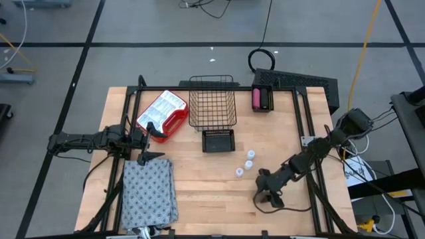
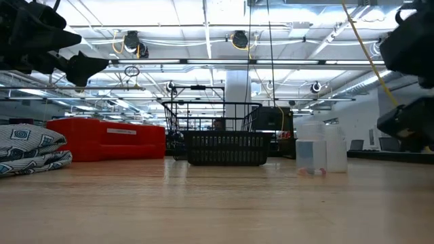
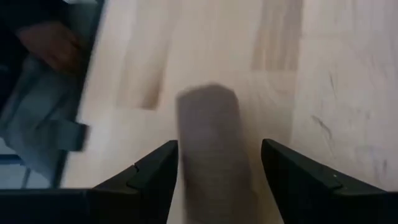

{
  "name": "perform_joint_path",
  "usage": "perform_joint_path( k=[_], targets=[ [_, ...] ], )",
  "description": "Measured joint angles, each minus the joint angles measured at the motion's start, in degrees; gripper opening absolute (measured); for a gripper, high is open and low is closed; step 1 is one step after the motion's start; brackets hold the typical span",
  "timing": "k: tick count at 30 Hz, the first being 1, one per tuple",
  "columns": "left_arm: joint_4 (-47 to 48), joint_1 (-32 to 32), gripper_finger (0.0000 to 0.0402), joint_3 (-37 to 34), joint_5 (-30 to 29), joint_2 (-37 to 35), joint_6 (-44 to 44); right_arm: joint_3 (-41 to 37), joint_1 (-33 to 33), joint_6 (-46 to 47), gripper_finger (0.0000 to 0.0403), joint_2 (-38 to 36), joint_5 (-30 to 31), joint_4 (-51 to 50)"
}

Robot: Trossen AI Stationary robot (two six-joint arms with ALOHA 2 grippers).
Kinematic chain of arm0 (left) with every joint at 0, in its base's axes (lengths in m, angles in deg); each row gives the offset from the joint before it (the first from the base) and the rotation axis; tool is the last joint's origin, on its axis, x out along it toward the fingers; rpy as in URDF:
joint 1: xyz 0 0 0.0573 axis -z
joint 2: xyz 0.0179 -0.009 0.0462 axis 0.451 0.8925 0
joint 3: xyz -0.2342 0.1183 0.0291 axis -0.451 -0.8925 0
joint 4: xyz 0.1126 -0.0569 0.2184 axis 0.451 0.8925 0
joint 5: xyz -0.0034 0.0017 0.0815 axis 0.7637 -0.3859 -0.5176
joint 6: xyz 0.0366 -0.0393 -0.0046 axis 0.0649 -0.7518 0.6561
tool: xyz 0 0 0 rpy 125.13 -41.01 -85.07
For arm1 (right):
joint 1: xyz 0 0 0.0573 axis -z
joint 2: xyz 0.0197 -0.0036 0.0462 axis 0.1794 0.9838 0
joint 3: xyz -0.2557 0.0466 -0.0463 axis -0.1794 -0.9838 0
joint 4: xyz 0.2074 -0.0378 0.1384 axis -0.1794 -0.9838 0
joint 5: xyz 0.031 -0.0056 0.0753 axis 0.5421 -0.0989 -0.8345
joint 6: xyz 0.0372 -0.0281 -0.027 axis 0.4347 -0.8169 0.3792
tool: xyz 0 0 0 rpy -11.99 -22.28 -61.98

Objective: Pick & place medical supplies in basket/bin
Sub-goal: Put the rolled brown bandage into the top black bin

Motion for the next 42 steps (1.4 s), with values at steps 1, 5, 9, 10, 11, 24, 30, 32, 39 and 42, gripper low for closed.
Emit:
perform_joint_path(
  k=[1, 5, 9, 10, 11, 24, 30, 32, 39, 42],
  targets=[
    [0.0, 0.0, 0.0374, 0.0, 0.0, 0.0, 0.0, 0.1, 0.0, 0.1, 0.0219, -0.3, -0.1, 0.4],
    [0.0, 0.0, 0.0374, 0.0, 0.0, 0.0, 0.0, 0.1, -0.3, 0.7, 0.0215, -0.3, 0.8, -1.5],
    [0.0, 0.0, 0.0374, 0.0, 0.0, 0.0, 0.0, 0.1, -1.7, 1.2, 0.0201, -0.4, 1.2, -7.3],
    [0.0, 0.0, 0.0374, 0.0, 0.0, 0.0, 0.0, 0.2, -2.1, 1.7, 0.0197, -0.5, 1.3, -8.4],
    [0.0, 0.0, 0.0374, 0.0, 0.0, 0.0, 0.0, 0.2, -2.4, 2.2, 0.0193, -0.5, 1.7, -9.1],
    [0.0, 0.0, 0.0374, 0.0, 0.0, 0.0, 0.0, -0.1, -0.2, 1.7, 0.0117, -4.3, -3.7, -12.6],
    [0.0, 0.0, 0.0374, 0.0, 0.0, 0.0, 0.0, 0.0, 3.9, 0.1, 0.0109, -13.6, -7.1, -15.6],
    [0.0, 0.0, 0.0374, 0.0, 0.0, 0.0, 0.0, 0.0, 5.4, -1.8, 0.0111, -16.8, -7.0, -15.9],
    [0.0, 0.0, 0.0374, 0.0, 0.0, 0.0, 0.0, 0.0, 11.6, -12.3, 0.011, -27.0, -4.4, -14.2],
    [0.0, 0.0, 0.0374, 0.0, 0.0, 0.0, 0.0, 0.0, 14.3, -16.3, 0.0109, -30.1, 1.2, -13.8]
  ],
)
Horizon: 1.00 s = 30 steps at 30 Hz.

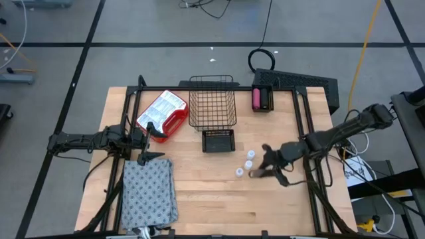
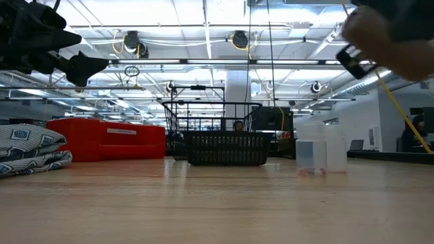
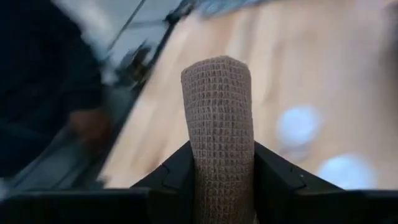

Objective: Pick & place medical supplies in basket/bin
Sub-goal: Put the rolled brown bandage into the top black bin

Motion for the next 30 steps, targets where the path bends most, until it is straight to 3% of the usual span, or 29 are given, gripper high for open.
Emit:
perform_joint_path(
  k=[7, 16, 23, 30],
  targets=[
    [0.0, 0.0, 0.0374, 0.0, 0.0, 0.0, 0.0, 0.0, 8.2, -6.2, 0.0119, -2.2, 20.2, 1.1],
    [0.0, 0.0, 0.0374, 0.0, 0.0, 0.0, 0.0, -1.4, 24.0, -7.4, 0.0115, 5.1, 22.9, 20.3],
    [0.0, 0.0, 0.0374, 0.0, 0.0, 0.0, 0.0, -1.4, 36.7, -6.7, 0.0114, 10.0, 31.8, 29.6],
    [0.0, 0.0, 0.0374, 0.0, 0.0, 0.0, 0.0, -1.5, 45.8, 0.7, 0.0112, 15.6, 45.0, 30.5]
  ],
)
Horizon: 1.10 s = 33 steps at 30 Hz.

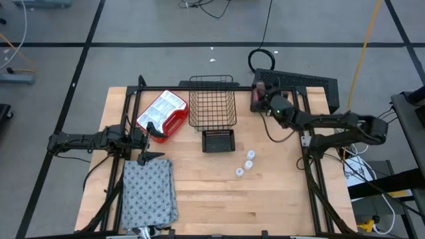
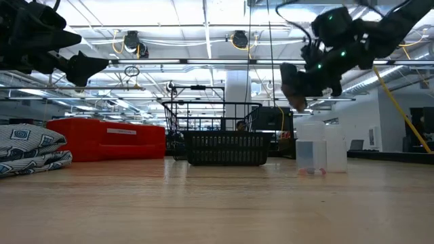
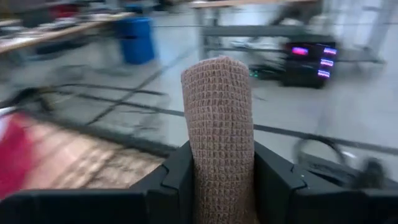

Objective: Pick & place medical supplies in basket/bin
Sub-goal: Put the rolled brown bandage into the top black bin

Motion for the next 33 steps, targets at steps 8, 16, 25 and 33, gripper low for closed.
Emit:
perform_joint_path(
  k=[8, 16, 25, 33],
  targets=[
    [0.0, 0.0, 0.0374, 0.0, 0.0, 0.0, 0.0, 0.0, 5.5, 5.0, 0.0112, 7.5, -0.6, 0.3],
    [0.0, 0.0, 0.0374, 0.0, 0.0, 0.0, 0.0, 0.0, 7.0, 6.7, 0.0115, 12.3, -2.8, 1.8],
    [0.0, 0.0, 0.0374, 0.0, 0.0, 0.0, 0.0, 0.0, 9.0, 8.2, 0.0115, 14.6, -6.5, 1.9],
    [0.0, 0.0, 0.0374, 0.0, 0.0, 0.0, 0.0, 0.0, 9.2, 8.1, 0.0117, 14.8, -6.6, 1.2]
  ],
)
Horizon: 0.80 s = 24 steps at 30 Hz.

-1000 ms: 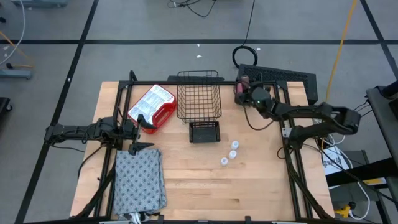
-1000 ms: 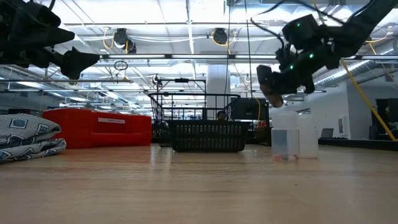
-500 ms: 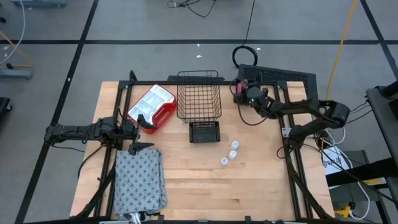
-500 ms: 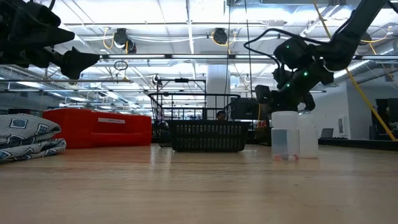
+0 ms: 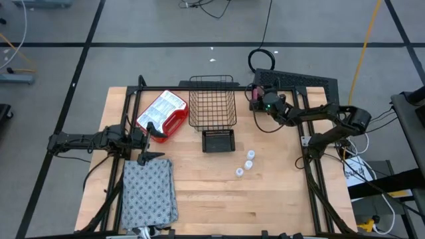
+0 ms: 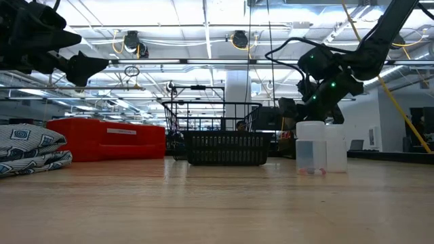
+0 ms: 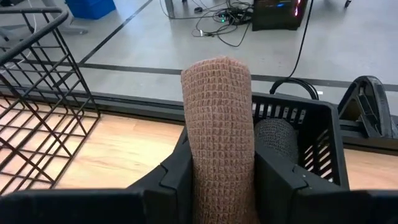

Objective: Pick & place medical supplies in basket/bin
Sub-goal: Put the rolled brown bandage into the top black bin

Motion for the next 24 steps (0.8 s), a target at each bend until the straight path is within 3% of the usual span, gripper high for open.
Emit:
perform_joint_path(
  k=[24],
  targets=[
    [0.0, 0.0, 0.0374, 0.0, 0.0, 0.0, 0.0, 0.0, 0.0, -0.5, 0.0157, 0.0, 0.1, -0.7]
  ],
)
